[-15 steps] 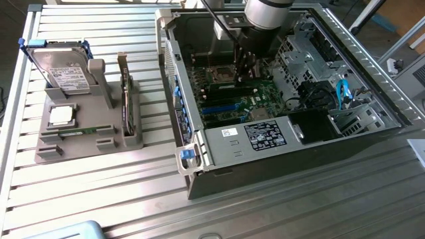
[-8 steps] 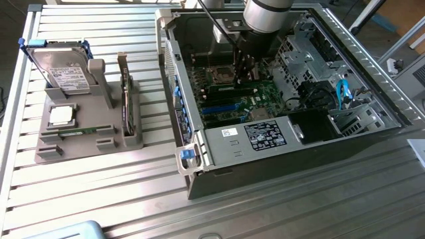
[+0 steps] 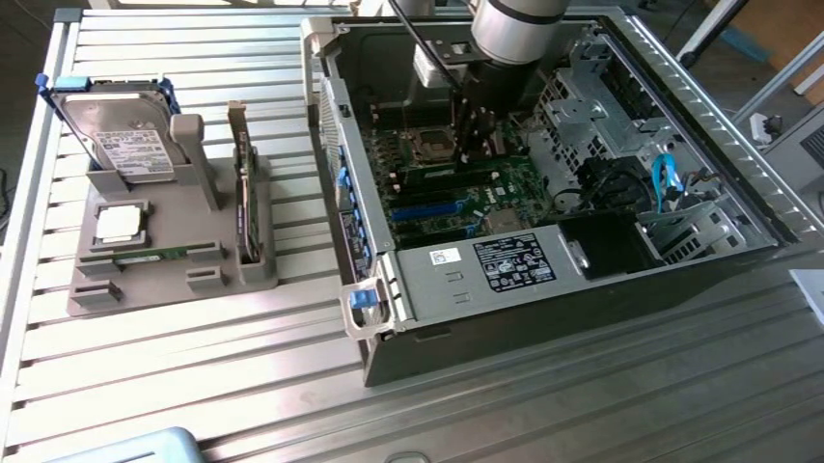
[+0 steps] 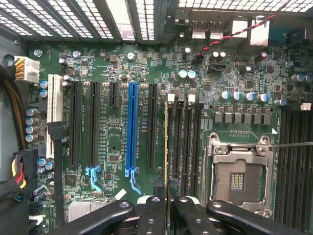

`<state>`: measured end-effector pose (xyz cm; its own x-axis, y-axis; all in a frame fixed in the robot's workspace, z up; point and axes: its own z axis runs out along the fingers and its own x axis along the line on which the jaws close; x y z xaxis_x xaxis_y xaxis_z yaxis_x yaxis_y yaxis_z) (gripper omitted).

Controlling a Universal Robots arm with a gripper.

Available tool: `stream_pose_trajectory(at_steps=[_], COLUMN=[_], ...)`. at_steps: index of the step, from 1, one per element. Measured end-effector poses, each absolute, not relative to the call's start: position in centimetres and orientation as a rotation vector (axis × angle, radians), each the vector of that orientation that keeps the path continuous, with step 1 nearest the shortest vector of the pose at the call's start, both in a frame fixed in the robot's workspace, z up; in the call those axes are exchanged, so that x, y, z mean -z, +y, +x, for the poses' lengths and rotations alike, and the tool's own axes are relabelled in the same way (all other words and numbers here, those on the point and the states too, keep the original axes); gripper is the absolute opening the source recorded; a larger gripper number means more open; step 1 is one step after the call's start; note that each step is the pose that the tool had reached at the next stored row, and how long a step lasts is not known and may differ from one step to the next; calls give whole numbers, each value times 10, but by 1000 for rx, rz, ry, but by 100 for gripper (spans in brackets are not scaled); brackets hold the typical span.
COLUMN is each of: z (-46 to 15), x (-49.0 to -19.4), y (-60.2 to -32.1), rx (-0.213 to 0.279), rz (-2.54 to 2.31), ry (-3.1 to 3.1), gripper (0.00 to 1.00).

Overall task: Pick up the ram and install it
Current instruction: 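Insert the ram into the slot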

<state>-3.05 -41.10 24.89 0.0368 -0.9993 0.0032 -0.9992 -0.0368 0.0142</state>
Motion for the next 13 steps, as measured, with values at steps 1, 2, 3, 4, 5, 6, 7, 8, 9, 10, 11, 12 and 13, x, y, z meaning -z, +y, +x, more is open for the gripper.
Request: stream_pose_trajectory(at_steps=[1, 2, 3, 4, 5, 6, 7, 8, 9, 10, 11, 12, 13], z=[-31, -31, -31, -31, -31, -31, -31, -31, -31, -31, -31, -31, -31], x=[-248, -246, -246, -246, -245, -244, -243, -241, -240, -240, -239, -239, -239], y=[-411, -411, -411, -411, -411, -411, -411, -411, -411, -411, -411, -411, -411], rx=[12, 12, 12, 12, 12, 12, 12, 12, 12, 12, 12, 12, 12], rz=[2245, 2223, 2213, 2213, 2213, 2213, 2213, 2213, 2213, 2213, 2213, 2213, 2213], ry=[-2180, -2202, -2211, -2211, -2212, -2212, -2212, -2212, -2212, -2212, -2212, -2212, -2212], gripper=[13, 13, 13, 13, 13, 13, 13, 13, 13, 13, 13, 13, 13])
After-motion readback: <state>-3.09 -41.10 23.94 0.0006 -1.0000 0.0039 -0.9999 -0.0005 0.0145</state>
